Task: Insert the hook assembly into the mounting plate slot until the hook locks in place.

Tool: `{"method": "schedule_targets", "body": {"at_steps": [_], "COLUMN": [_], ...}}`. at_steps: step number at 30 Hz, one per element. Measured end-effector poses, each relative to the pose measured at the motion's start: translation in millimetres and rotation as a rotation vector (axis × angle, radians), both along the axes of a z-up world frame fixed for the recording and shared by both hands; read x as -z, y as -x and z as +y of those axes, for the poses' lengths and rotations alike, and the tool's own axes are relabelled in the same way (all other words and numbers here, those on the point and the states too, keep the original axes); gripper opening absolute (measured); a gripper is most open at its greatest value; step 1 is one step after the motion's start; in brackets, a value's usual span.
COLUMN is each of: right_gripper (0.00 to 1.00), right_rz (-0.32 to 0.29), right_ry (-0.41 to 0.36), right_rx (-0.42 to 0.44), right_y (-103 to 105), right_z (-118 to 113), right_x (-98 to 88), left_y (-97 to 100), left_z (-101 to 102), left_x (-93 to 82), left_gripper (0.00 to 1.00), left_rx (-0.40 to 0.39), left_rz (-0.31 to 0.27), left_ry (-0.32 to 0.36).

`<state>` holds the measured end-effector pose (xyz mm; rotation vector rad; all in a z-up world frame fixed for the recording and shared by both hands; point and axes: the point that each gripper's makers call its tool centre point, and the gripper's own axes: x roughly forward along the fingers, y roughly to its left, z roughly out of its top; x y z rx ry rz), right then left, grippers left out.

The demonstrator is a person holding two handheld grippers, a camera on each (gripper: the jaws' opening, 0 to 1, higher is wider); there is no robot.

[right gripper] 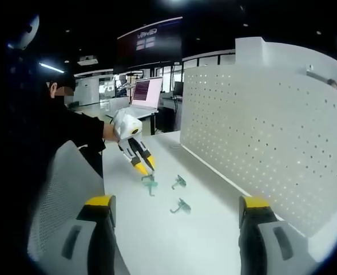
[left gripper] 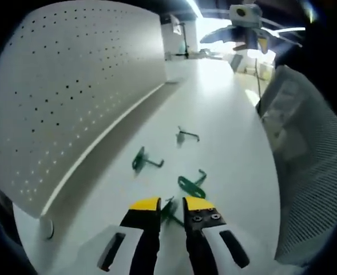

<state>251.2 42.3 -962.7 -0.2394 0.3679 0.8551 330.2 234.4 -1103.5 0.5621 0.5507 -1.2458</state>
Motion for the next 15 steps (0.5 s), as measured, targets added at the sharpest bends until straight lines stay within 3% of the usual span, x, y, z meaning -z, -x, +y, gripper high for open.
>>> {"method": "schedule_targets", "body": {"at_steps": [15], "right_gripper": [0.87], "right_rz": [0.001], "right_ry": [-0.001], "right_rx": [0.008], "right_y": [-0.6], "right_z": [-2.0], "right_x": [-1.4], "left_y": [-4.4], "left_z": [-2.3], "left_x": [9.4], "left_gripper": [0.12], "left_rx": [0.017], "left_rz": [-0.011], "left_ry": [-0.044]}}
